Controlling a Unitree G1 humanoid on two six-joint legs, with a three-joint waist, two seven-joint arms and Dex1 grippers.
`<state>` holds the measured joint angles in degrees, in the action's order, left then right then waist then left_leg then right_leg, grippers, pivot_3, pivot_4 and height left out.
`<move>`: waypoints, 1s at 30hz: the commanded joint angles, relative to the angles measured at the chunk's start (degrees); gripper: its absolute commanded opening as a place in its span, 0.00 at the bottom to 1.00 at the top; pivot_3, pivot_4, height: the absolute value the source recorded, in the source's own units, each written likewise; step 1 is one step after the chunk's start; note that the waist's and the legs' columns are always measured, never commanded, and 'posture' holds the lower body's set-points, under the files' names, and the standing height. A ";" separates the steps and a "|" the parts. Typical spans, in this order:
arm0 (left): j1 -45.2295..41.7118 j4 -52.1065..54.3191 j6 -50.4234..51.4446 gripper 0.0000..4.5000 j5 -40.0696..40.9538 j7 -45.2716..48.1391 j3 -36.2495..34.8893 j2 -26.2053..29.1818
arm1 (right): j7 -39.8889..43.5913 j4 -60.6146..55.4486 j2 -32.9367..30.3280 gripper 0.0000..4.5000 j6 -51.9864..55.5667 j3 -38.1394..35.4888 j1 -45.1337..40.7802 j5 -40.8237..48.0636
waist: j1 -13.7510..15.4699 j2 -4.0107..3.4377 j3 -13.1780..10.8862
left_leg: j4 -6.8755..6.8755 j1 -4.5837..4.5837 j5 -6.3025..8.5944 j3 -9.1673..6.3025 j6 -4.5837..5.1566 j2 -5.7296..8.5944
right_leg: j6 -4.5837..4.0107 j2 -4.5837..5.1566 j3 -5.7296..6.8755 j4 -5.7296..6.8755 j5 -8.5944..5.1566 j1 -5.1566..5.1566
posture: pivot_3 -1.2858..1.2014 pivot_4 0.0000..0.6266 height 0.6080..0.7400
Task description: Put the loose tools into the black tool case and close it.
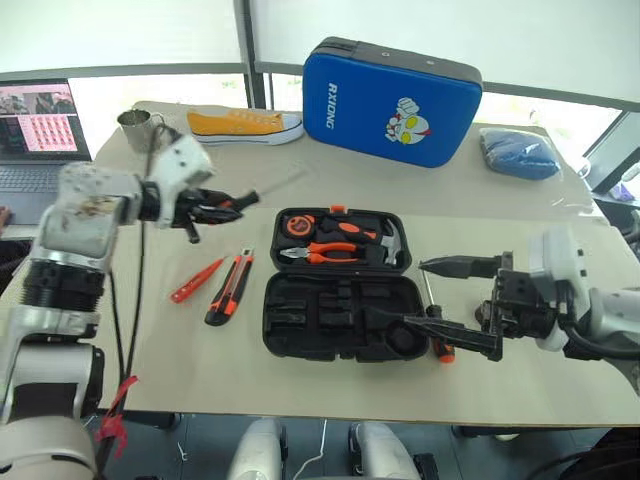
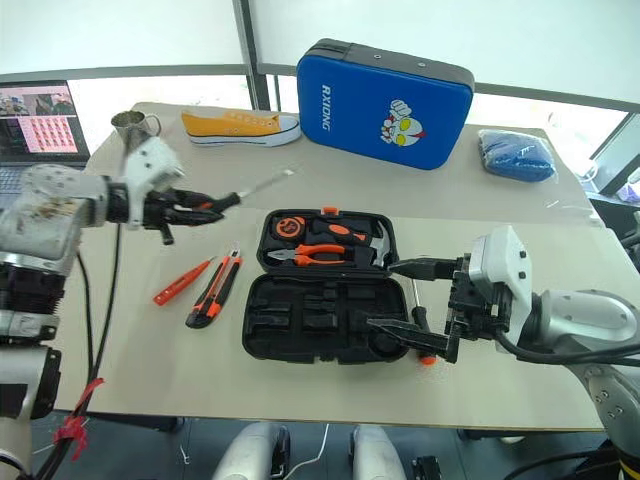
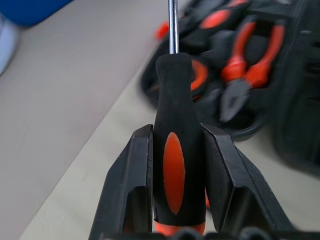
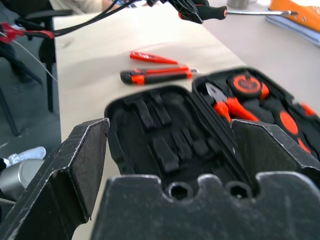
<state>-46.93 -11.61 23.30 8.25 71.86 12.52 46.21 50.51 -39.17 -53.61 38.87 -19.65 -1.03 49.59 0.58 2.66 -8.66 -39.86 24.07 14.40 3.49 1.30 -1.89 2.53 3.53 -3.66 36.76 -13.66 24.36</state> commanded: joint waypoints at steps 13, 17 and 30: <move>1.74 8.97 1.79 0.20 -6.37 2.20 12.17 -7.67 | -3.92 -0.56 1.42 1.00 -0.12 -5.26 4.37 -0.60 | -0.02 -0.01 -0.01 | -0.05 0.02 0.00 -0.14 0.01 0.02 | 0.00 -0.07 -0.03 0.01 0.00 0.00 | 0.52 0.24 0.99; 1.93 9.01 1.75 0.20 -7.95 1.68 13.16 -7.82 | -4.33 -1.13 1.60 1.00 -0.04 -5.54 4.78 -0.36 | 0.00 -0.01 -0.01 | -0.06 0.02 0.00 -0.18 0.01 0.02 | 0.00 -0.06 -0.03 0.00 0.00 0.00 | 0.52 0.24 0.99; -0.17 4.11 -1.55 0.38 -9.53 2.83 12.91 -10.49 | -4.52 -2.64 1.37 1.00 0.04 -5.88 5.74 0.92 | 0.10 -0.01 -0.01 | -0.10 0.00 0.00 -0.23 0.02 0.02 | 0.01 -0.06 -0.03 0.02 0.00 -0.05 | 0.52 0.24 0.99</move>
<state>-45.28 -8.53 21.52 -2.03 73.90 26.46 36.03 46.11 -40.14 -52.16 39.14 -23.57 5.11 49.29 0.69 2.66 -8.68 -39.96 24.08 14.39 3.26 1.32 -1.86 2.54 3.46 -3.69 36.77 -13.66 24.31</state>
